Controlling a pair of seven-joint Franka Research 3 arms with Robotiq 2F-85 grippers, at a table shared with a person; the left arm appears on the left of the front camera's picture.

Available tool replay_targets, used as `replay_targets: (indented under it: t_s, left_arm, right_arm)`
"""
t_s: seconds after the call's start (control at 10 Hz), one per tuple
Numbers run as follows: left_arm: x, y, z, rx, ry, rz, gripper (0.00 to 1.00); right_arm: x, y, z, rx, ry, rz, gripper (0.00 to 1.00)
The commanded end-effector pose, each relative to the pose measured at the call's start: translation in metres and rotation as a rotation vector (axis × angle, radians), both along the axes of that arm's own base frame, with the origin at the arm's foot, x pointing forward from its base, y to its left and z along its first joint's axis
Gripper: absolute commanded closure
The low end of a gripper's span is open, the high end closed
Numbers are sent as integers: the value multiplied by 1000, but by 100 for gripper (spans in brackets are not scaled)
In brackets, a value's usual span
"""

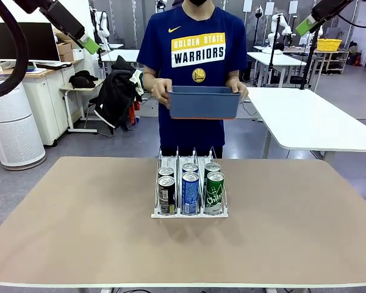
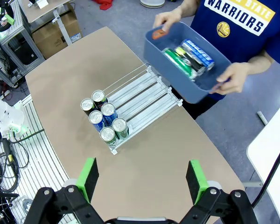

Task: Fill the beverage cans into the dispenser.
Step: Pick up the Ionic drink handed by the human.

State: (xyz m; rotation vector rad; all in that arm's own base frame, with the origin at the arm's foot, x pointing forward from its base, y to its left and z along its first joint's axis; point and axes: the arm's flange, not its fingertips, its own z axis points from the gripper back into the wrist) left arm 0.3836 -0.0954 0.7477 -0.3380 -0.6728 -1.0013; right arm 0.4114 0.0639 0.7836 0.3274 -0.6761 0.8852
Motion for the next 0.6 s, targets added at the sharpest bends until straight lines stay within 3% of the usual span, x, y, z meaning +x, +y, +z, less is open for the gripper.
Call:
replay_targets:
  t_s: [0.0, 0.5]
  left_arm:
    - [0, 0, -1, 1, 0, 1, 0]
    - [0, 0, -1, 1, 0, 1, 0]
  right_arm:
    - [-2, 0, 1, 6, -1, 1, 0]
    - [-2, 0, 1, 6, -1, 1, 0]
